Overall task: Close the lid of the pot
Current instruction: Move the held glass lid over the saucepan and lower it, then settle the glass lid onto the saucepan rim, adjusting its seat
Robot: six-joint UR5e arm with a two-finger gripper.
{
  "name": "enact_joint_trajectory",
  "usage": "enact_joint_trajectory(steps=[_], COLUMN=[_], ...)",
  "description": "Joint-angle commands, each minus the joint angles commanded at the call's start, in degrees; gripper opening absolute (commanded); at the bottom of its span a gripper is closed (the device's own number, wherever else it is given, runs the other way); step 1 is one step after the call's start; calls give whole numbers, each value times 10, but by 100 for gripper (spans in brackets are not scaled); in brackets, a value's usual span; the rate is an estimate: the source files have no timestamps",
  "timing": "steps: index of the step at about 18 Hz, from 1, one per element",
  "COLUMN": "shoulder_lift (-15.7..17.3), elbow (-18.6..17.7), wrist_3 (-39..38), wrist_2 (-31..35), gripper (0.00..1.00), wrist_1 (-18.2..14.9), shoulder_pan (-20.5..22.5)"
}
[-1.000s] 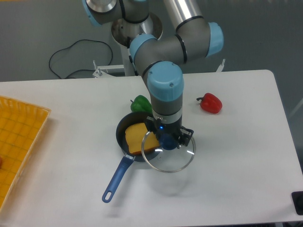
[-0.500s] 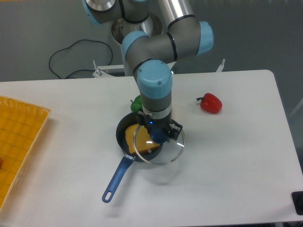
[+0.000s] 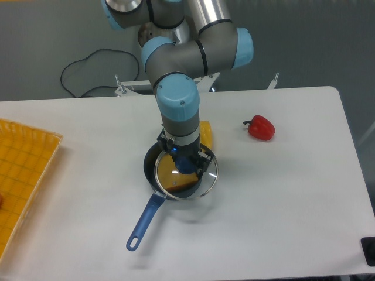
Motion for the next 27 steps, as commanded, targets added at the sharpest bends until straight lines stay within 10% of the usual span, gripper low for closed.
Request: enact_joint_trajectory(steps=[27], shoulder_lift=[12], elbow=[-38], wrist_3=[-5], wrist_2=[14], gripper=[56], wrist_1=[2], shoulder_pan=[-32])
